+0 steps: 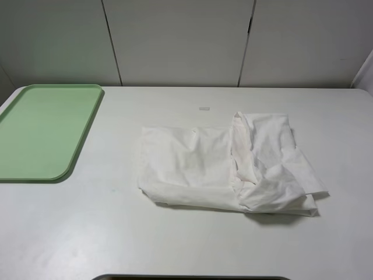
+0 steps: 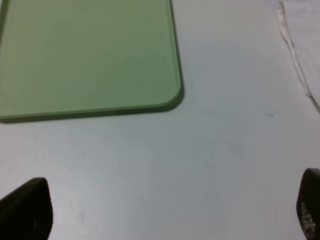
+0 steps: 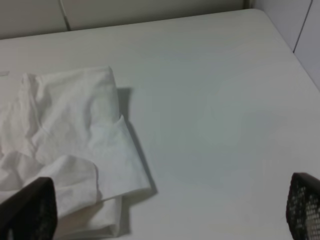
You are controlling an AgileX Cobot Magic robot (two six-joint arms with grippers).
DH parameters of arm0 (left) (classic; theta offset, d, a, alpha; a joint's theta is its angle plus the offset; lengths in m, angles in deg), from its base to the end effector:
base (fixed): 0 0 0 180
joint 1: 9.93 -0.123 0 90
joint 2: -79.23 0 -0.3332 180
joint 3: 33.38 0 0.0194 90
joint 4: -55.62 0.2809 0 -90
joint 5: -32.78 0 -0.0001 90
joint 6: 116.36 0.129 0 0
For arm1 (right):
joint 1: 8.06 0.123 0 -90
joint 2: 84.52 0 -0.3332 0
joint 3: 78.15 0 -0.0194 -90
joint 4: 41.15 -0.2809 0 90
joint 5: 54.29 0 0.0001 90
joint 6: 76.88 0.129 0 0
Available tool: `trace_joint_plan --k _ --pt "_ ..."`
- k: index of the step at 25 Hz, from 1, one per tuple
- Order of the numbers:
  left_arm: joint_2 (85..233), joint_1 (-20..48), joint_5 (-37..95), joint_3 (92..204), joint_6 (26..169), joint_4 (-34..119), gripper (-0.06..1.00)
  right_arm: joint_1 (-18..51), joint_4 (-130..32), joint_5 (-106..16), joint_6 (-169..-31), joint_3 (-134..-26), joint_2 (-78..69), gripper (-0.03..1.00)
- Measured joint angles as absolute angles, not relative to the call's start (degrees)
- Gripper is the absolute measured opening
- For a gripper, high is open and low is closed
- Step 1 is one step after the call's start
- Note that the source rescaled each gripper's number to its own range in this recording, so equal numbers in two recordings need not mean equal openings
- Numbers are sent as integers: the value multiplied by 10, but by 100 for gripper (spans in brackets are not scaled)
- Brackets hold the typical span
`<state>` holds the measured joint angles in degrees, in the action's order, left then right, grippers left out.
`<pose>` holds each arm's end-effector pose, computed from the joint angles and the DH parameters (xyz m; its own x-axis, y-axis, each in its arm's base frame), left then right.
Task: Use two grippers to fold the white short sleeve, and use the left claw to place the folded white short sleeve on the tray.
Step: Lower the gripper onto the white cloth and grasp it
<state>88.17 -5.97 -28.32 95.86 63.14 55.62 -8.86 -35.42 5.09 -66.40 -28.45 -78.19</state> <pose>0.0143 -0.0010 0.2671 -0.5114 0.0267 -0.8589 0.0646 0.9979 -0.0075 0.0070 -0.0112 0.2778 -0.4113 0.1367 -0.9012 0.1469 0.9857 0.0825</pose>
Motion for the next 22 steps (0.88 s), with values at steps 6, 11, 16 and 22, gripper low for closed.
trace_joint_plan --k 6,11,16,22 --pt "882 -60 -283 959 631 556 97 -89 -354 51 -664 -285 -782 100" --pt "882 -60 -283 959 631 556 97 -89 -354 51 -664 -285 -782 100" --pt "882 -60 -283 959 631 556 97 -89 -354 51 -664 -284 -782 100" --pt "882 -60 -283 959 631 556 97 -89 -354 51 -664 -284 -782 100"
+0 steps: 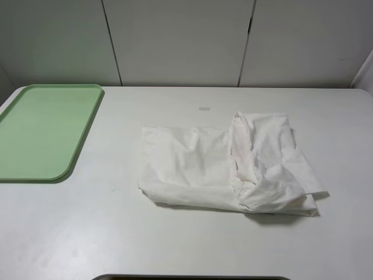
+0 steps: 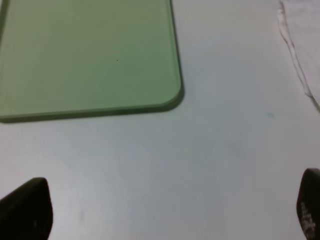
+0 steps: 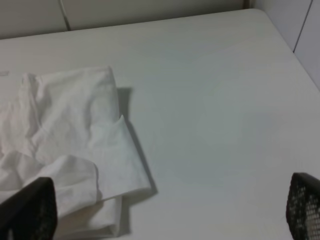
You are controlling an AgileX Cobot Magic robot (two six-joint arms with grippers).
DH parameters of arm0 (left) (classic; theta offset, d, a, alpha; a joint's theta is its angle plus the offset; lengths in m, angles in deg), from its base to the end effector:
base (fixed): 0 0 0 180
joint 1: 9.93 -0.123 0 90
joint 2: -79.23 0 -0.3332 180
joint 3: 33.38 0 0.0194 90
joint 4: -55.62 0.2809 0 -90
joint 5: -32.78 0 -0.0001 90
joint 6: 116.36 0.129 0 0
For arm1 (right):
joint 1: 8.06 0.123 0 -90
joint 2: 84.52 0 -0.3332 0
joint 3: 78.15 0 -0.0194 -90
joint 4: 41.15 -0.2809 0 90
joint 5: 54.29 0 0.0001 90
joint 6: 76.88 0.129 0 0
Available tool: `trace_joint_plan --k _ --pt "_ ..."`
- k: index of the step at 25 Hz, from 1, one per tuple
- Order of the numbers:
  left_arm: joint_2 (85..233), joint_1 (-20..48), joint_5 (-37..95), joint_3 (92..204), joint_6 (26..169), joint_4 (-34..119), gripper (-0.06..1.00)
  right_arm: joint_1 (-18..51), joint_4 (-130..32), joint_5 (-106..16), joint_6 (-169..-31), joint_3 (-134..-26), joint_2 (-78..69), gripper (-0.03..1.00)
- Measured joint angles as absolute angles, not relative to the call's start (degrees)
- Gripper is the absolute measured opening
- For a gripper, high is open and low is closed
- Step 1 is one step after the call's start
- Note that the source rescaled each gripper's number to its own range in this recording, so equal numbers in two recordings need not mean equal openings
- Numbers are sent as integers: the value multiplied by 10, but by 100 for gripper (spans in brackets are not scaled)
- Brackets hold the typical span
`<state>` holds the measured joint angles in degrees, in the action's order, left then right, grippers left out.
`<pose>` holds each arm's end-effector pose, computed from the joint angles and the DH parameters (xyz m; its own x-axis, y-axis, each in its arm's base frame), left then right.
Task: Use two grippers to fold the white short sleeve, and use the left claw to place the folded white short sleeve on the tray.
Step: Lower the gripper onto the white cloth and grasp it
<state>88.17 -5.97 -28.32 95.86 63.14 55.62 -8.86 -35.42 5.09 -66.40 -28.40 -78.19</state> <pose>0.0143 -0.0010 0.2671 -0.5114 0.0267 -0.8589 0.0646 0.9979 -0.0075 0.0071 -0.0112 0.2775 -0.4121 0.1367 -0.9008 0.1470 0.9857 0.0824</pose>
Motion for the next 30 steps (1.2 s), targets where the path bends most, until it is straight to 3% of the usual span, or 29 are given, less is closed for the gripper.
trace_joint_plan --k 23,30 --pt "886 -60 -283 960 631 570 99 -89 -354 51 -664 -284 -782 100" --pt "1027 -60 -286 1044 619 556 100 -89 -354 51 -664 -284 -782 100"
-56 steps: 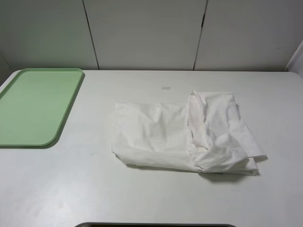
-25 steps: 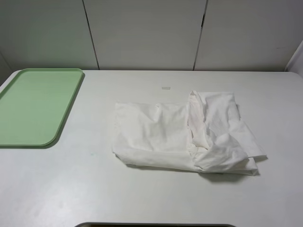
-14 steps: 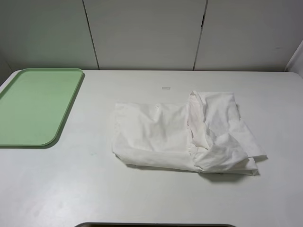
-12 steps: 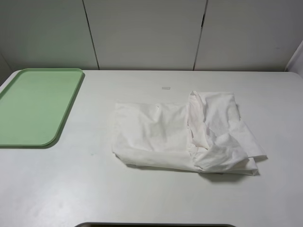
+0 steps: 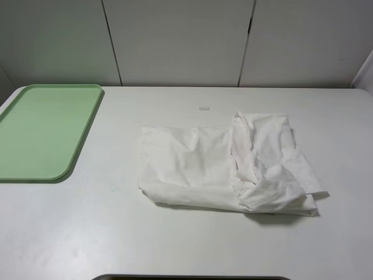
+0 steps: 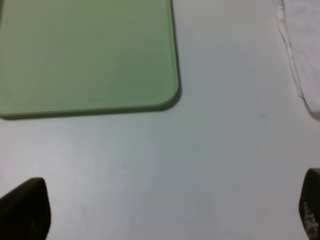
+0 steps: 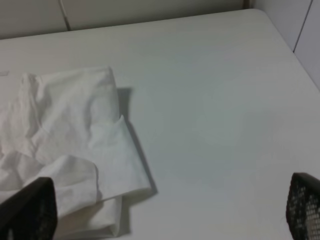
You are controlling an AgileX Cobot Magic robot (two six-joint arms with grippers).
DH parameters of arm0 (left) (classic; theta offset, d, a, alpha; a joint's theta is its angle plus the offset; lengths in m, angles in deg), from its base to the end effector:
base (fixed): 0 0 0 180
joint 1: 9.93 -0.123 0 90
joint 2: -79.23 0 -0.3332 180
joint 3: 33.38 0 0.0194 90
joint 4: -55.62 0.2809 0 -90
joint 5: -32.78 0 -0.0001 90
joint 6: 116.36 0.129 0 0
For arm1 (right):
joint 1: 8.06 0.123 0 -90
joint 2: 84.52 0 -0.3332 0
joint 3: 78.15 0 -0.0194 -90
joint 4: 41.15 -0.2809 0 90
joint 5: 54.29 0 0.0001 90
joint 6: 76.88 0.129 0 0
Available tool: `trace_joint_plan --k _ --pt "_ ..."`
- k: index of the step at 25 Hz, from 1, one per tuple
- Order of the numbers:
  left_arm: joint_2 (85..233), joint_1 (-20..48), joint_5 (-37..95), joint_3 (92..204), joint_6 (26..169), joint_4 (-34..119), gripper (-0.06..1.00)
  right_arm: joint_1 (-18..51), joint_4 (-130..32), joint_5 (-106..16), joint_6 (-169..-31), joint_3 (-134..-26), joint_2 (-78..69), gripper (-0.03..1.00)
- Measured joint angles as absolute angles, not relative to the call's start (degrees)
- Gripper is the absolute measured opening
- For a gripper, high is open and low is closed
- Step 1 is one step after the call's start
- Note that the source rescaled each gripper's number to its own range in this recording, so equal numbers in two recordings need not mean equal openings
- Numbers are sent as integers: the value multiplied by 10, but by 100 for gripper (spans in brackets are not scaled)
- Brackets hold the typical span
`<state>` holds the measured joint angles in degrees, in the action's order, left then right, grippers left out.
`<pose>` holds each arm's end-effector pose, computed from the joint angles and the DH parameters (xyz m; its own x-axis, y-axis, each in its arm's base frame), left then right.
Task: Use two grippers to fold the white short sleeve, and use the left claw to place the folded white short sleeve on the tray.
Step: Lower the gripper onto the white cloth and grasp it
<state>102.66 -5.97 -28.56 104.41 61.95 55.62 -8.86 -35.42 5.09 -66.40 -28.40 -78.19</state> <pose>0.0450 -0.0031 0.3113 -0.6019 0.0121 -0.7985 0.0513 0.9984 -0.0236 0.0071 -0.0112 0.2775 -0.4121 0.1367 -0.9008 0.1470 0.9857 0.0824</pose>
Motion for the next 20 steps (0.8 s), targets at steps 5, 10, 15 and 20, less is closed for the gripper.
trace_joint_plan --k 5,10,15,20 --pt "1168 -60 -282 1107 624 541 100 -89 -354 51 -664 -284 -782 100" --pt "1295 -60 -229 1135 660 490 100 -89 -354 51 -664 -284 -782 100" --pt "1424 -60 -157 1138 714 392 100 -89 -354 51 -664 -284 -782 100" --pt "1532 -60 -103 1138 813 275 100 -89 -354 51 -664 -284 -782 100"
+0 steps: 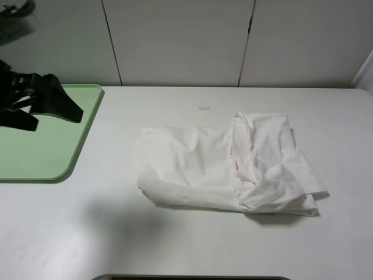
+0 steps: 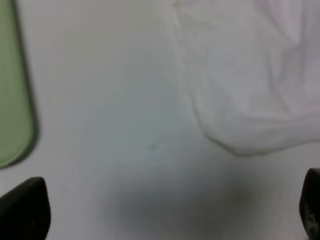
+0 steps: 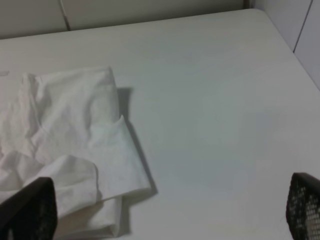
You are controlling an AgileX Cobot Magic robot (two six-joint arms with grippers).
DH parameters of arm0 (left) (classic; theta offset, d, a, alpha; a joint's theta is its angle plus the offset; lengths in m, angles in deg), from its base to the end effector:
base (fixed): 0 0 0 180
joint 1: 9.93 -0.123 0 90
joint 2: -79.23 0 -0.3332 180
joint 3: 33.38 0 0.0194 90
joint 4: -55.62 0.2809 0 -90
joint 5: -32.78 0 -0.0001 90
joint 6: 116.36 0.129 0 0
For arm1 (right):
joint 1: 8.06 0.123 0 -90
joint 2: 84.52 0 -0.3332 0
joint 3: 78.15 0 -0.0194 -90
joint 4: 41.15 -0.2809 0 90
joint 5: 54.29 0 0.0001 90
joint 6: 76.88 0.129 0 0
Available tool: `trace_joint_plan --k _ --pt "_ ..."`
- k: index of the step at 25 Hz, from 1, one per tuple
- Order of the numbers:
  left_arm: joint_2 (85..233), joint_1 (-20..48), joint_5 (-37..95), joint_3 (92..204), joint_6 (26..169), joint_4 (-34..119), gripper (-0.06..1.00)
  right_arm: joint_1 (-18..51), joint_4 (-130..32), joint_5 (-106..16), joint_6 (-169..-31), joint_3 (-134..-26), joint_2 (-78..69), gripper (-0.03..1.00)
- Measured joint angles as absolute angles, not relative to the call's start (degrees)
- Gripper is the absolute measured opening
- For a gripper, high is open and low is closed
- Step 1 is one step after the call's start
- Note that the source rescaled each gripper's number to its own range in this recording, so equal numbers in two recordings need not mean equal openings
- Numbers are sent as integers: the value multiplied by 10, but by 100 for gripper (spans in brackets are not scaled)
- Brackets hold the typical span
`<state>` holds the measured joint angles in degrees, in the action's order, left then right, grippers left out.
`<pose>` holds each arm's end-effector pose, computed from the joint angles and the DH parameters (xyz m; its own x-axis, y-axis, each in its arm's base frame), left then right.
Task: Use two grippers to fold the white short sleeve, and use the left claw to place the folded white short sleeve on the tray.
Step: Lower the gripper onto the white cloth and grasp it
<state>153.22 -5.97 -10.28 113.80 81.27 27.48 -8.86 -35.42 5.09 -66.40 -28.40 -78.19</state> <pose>0.2468 -0.0588 0.2790 -0.8440 -0.0031 -0.5363 0.1893 0.9339 -0.3033 0.0071 -0.0112 0.2775 -0.4121 0.1367 -0.9008 0.1470 0.9857 0.0824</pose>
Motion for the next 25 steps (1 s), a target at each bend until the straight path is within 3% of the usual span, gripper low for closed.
trace_joint_plan --k 6,15,25 --pt "1627 -19 -33 1138 885 195 100 -89 -354 51 -664 -284 -782 100" --pt "1786 109 108 1138 899 118 100 -88 -354 51 -664 -284 -782 100" --pt "1883 172 222 1139 899 83 100 -88 -354 51 -664 -284 -782 100"
